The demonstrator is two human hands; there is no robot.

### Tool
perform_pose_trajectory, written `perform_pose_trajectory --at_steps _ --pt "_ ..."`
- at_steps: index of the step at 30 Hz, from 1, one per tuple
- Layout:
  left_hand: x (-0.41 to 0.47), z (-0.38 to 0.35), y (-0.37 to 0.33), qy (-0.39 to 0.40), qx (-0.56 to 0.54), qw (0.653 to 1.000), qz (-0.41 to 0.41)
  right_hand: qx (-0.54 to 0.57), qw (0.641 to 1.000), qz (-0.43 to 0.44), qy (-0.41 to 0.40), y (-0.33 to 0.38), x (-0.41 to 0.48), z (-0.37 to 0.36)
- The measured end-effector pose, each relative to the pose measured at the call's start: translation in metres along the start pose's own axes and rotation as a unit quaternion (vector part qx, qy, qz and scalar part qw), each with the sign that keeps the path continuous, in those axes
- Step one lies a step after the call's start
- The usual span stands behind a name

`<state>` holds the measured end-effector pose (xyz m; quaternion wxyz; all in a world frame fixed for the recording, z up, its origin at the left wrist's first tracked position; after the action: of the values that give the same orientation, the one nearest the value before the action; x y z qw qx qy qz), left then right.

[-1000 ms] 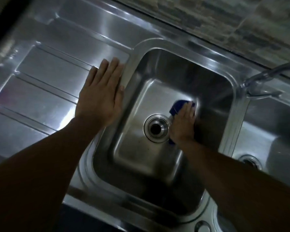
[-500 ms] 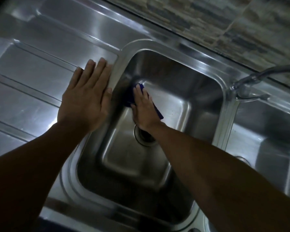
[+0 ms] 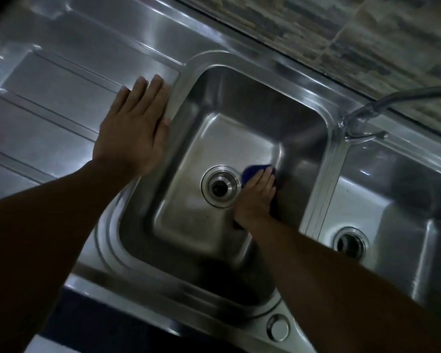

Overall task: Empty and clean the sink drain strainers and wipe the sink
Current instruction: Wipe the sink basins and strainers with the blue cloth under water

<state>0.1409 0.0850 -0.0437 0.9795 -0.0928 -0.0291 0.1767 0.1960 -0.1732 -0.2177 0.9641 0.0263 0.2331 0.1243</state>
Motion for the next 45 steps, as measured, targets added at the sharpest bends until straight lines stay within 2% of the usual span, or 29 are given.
perform_pose_trajectory --at_steps 5,10,15,17,19,22,26,28,29,31,33,34,35,38,42,45 --pt "0.000 0.002 -0.001 -0.009 0.001 1.000 -0.005 0.010 1.000 0.008 0.025 0.003 -0.049 -0.042" --pt "0.000 -0.003 0.002 -0.003 -0.002 1.000 -0.005 0.026 0.999 -0.014 0.021 0.014 -0.013 -0.011" --pt "0.001 -0.005 0.004 -0.016 -0.006 1.000 -0.009 -0.109 0.988 0.076 0.073 0.030 0.069 0.030" --pt "0.001 -0.006 0.003 -0.017 -0.007 1.000 -0.013 -0.132 0.976 0.157 0.075 0.059 0.070 0.032" --pt "0.001 -0.004 0.002 -0.016 -0.006 1.000 -0.015 -0.121 0.953 0.270 0.067 0.097 0.048 0.023" --pt "0.001 -0.002 0.000 -0.015 0.003 1.000 -0.016 -0.183 0.891 0.411 0.061 0.134 -0.009 -0.011" --pt "0.000 0.000 -0.003 -0.020 0.001 1.000 -0.017 -0.201 0.844 0.480 0.131 0.123 -0.082 -0.040" --pt "0.000 0.001 -0.001 -0.022 0.003 1.000 -0.014 -0.209 0.799 0.527 0.199 0.112 -0.119 -0.049" --pt "0.000 0.001 -0.001 -0.026 0.003 1.000 -0.015 -0.210 0.785 0.538 0.224 0.107 -0.133 -0.048" --pt "-0.001 0.001 -0.002 -0.034 0.003 0.999 -0.020 -0.167 0.785 0.517 0.296 0.082 -0.146 -0.041" --pt "-0.001 0.000 -0.002 -0.035 0.004 0.999 -0.021 -0.223 0.757 0.507 0.346 0.047 -0.151 -0.037" --pt "-0.001 -0.001 -0.001 -0.034 0.006 0.999 -0.021 -0.251 0.754 0.478 0.374 0.028 -0.149 -0.037" --pt "-0.002 -0.002 0.000 -0.032 0.007 0.999 -0.020 -0.276 0.759 0.454 0.376 0.016 -0.147 -0.036" --pt "-0.003 -0.003 0.001 -0.030 0.008 0.999 -0.019 -0.314 0.819 0.366 0.312 0.008 -0.132 -0.038" --pt "-0.003 -0.005 0.002 -0.025 0.006 1.000 -0.018 -0.285 0.900 0.279 0.176 0.008 -0.075 -0.011" --pt "-0.001 -0.003 0.002 -0.024 -0.001 1.000 -0.021 -0.252 0.928 0.235 0.140 0.007 -0.024 0.012"
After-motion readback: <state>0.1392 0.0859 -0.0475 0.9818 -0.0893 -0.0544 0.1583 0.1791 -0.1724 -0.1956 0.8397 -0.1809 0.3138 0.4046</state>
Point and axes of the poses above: each hand's wrist, its own x-axis towards the middle knuckle, its own z-axis out of the back of the hand, y = z × x, the point moved 9 cm from there along x, towards the middle knuckle, and after that the axes turned 5 degrees about z, right-handed, at the moved point
